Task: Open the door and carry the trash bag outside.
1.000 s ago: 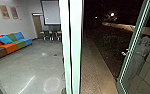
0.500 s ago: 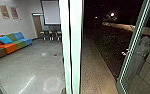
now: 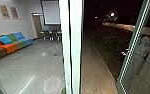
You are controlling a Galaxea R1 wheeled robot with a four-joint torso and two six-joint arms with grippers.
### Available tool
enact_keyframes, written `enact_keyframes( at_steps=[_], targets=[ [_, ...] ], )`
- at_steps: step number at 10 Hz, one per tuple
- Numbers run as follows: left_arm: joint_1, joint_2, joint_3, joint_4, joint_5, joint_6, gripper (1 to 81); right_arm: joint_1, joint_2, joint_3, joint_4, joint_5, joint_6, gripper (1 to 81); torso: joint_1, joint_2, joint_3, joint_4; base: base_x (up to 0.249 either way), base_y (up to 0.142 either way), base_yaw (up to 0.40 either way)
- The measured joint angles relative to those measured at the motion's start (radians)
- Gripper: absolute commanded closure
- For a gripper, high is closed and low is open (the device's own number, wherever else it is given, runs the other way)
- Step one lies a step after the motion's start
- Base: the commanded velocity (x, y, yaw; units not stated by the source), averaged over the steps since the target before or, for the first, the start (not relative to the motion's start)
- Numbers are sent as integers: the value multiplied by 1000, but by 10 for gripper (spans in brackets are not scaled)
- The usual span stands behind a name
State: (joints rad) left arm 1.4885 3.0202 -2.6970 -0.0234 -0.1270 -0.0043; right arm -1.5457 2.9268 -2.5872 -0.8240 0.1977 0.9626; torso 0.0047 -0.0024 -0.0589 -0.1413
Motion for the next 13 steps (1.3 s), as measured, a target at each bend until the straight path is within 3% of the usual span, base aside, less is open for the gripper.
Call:
enact_keyframes(
  at_steps=[8,13],
  targets=[
    [0,2,1,0,0,1,811,0,4,0,-4,0,-11,10,0,0,0,0,-71,0,0],
    [-1,2,1,0,2,1,811,-7,6,-7,-5,-3,-11,10,-2,-2,1,0,0,0,0]
  ],
)
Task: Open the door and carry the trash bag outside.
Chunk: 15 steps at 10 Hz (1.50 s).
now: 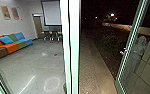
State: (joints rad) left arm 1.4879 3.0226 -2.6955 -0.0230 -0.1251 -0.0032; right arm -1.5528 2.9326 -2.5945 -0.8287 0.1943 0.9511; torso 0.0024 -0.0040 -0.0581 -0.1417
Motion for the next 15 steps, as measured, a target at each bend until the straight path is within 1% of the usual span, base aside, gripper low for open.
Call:
enact_keyframes(
  at_steps=[8,11,15],
  targets=[
    [3,0,0,0,2,-1,811,-2,33,-40,-3,0,0,10,0,0,0,0,0,0,0],
    [3,0,0,3,5,-1,811,-1,33,-44,-3,0,0,10,0,0,0,0,0,0,-138],
    [7,0,0,4,14,-1,811,5,32,-45,-3,1,0,10,0,0,0,0,0,0,-227]
  ],
)
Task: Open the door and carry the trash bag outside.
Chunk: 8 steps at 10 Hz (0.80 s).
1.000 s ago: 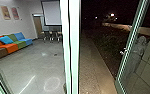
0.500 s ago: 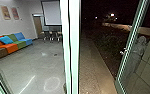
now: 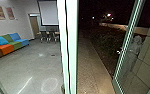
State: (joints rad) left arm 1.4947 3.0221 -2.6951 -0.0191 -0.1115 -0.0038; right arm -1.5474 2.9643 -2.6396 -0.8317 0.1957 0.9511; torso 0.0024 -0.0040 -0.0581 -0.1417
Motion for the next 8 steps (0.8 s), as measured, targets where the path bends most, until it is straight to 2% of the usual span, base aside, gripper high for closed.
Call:
enact_keyframes(
  at_steps=[8],
  targets=[
    [-7,0,0,0,-1,0,811,-4,2,0,-3,-1,0,10,0,0,0,0,0,0,-265]
  ],
)
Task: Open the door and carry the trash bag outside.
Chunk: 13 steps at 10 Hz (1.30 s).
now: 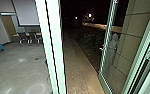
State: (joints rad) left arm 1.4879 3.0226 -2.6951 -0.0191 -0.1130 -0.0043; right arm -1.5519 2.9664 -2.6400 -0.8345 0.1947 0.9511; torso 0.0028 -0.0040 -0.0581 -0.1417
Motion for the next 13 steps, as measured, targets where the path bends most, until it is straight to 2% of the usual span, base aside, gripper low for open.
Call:
enact_keyframes(
  at_steps=[4,13],
  targets=[
    [2,0,1,0,1,0,811,1,3,0,0,0,0,10,0,0,0,0,0,-34,-60],
    [0,0,-2,-3,-1,0,811,-2,10,-13,-1,-1,0,10,0,0,0,0,0,0,0]
  ],
)
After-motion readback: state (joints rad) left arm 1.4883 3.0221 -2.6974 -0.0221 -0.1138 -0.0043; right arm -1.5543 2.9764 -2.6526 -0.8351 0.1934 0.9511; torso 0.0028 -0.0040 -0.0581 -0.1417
